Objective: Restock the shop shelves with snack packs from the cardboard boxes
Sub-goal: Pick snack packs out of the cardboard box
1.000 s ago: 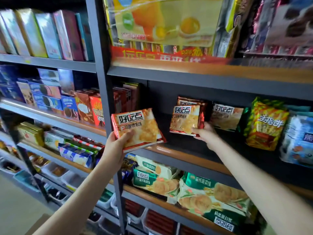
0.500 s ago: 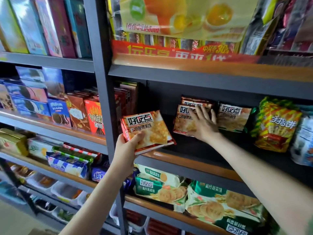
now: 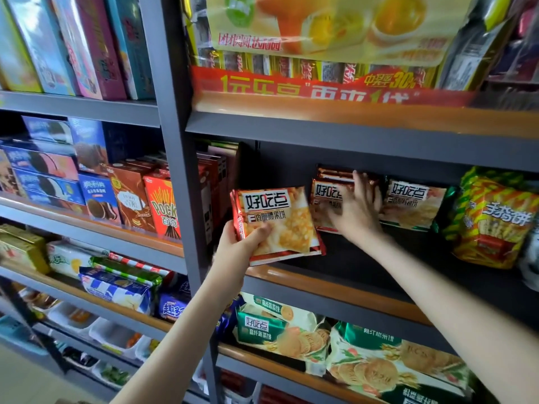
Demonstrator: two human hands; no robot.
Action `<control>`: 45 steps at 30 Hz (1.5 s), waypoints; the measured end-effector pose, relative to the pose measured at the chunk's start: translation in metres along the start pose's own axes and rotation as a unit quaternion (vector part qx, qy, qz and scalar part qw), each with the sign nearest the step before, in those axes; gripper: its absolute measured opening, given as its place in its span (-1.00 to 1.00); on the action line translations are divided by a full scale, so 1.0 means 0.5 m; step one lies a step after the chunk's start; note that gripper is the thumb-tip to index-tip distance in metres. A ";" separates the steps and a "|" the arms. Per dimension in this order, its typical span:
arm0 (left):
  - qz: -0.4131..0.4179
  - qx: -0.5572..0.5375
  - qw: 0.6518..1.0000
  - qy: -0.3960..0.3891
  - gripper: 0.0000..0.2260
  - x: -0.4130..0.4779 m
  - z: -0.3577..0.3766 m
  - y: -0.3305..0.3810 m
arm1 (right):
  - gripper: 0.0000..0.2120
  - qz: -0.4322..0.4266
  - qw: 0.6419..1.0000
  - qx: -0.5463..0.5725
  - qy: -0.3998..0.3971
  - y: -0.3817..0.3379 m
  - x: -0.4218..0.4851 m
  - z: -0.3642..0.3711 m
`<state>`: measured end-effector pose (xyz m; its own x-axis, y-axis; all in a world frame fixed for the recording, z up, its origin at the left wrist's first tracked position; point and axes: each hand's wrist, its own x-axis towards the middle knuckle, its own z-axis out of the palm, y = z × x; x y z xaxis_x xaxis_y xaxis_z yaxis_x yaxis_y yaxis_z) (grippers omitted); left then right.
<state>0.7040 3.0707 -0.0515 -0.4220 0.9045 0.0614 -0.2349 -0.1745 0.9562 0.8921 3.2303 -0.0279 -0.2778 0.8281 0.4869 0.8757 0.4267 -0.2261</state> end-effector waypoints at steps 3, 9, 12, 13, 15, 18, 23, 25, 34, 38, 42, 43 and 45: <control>0.010 0.039 0.997 -0.066 -0.55 0.013 0.034 0.007 | -0.51 0.084 0.872 0.448 -0.176 -0.015 -0.061 -0.082; 0.033 0.310 0.936 -0.162 -0.57 0.114 0.117 -0.007 | -0.20 0.128 0.919 0.317 -0.199 0.060 -0.078 -0.056; 0.032 0.396 0.900 -0.181 -0.35 0.192 0.157 -0.049 | -0.23 0.112 0.967 0.167 -0.157 0.076 -0.064 -0.031; 0.031 0.405 0.896 -0.179 -0.36 0.205 0.172 -0.054 | -0.26 0.119 0.971 0.140 -0.155 0.082 -0.058 -0.024; 0.025 0.413 0.897 -0.159 -0.39 0.219 0.190 -0.057 | -0.30 0.136 0.971 0.126 -0.150 0.088 -0.046 -0.011; 0.020 0.402 0.899 -0.174 -0.47 0.231 0.203 -0.061 | -0.29 0.107 0.980 0.040 -0.164 0.095 -0.037 0.004; 0.042 0.400 0.895 -0.192 -0.61 0.239 0.214 -0.065 | -0.25 0.092 0.984 0.005 -0.155 0.121 -0.034 0.008; 0.047 0.416 0.891 -0.173 -0.56 0.236 0.219 -0.061 | -0.23 0.090 0.984 -0.011 -0.155 0.124 -0.033 0.004; 0.266 0.471 0.841 -0.011 -0.52 0.023 0.222 -0.086 | -0.35 -0.029 0.999 0.038 0.020 0.073 -0.181 -0.070; 0.337 0.415 0.845 0.017 -0.68 -0.151 0.204 -0.160 | -0.49 -0.141 0.975 0.167 0.047 0.067 -0.332 -0.085; 0.311 0.423 0.850 0.029 -0.73 -0.330 0.172 -0.272 | -0.60 -0.220 0.937 0.272 0.007 0.112 -0.503 -0.044; 0.288 0.437 0.852 0.027 -0.73 -0.375 0.162 -0.309 | -0.61 -0.233 0.926 0.297 -0.021 0.133 -0.548 -0.024; 0.210 0.468 0.858 0.034 -0.72 -0.464 0.145 -0.398 | -0.63 -0.227 0.913 0.329 -0.085 0.184 -0.637 0.027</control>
<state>0.9122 2.9240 -0.2353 -0.3555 0.8080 0.4698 0.7431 -0.0605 0.6664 1.0559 3.0107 -0.2151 -0.6590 0.5321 0.5315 0.2437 0.8197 -0.5184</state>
